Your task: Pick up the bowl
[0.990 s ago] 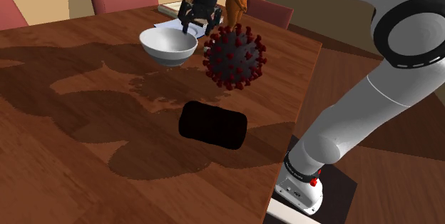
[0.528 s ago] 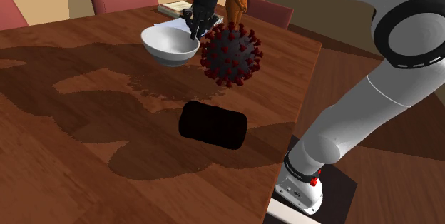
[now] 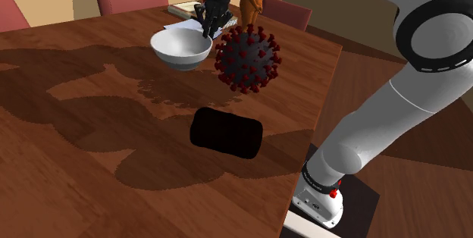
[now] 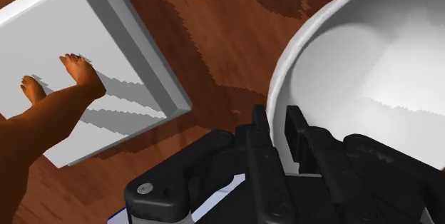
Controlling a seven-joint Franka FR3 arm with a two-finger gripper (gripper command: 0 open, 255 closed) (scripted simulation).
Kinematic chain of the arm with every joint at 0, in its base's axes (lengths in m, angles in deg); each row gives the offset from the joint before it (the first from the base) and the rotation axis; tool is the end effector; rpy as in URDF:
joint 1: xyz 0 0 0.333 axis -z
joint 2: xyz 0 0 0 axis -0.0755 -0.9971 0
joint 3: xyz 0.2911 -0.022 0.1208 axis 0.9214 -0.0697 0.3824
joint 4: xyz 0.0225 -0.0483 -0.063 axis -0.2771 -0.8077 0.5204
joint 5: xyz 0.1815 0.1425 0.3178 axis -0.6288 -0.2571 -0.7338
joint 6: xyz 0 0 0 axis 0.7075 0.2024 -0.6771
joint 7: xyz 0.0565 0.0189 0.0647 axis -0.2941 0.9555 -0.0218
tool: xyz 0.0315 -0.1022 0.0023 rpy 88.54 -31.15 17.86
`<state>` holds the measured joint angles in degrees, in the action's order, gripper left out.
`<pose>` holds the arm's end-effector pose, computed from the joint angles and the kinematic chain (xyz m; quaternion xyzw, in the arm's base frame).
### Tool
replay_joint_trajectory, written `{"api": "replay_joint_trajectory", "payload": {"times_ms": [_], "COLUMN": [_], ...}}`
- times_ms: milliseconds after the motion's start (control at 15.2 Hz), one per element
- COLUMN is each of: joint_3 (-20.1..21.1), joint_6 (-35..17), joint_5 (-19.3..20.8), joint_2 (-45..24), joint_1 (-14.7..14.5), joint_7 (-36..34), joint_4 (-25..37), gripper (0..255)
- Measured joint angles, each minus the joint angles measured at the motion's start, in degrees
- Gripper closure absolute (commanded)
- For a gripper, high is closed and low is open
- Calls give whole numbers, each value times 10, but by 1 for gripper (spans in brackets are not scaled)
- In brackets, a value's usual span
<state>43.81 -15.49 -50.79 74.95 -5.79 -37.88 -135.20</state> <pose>0.5205 0.1158 0.6101 -0.9917 0.1012 -0.0525 0.0596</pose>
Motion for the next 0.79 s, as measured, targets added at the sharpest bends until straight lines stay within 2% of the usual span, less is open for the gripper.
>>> {"api": "replay_joint_trajectory", "payload": {"times_ms": [792], "joint_3": [1], "joint_6": [95], "joint_5": [5], "joint_2": [-22], "joint_1": [0], "joint_7": [-11], "joint_4": [117], "gripper": [255]}}
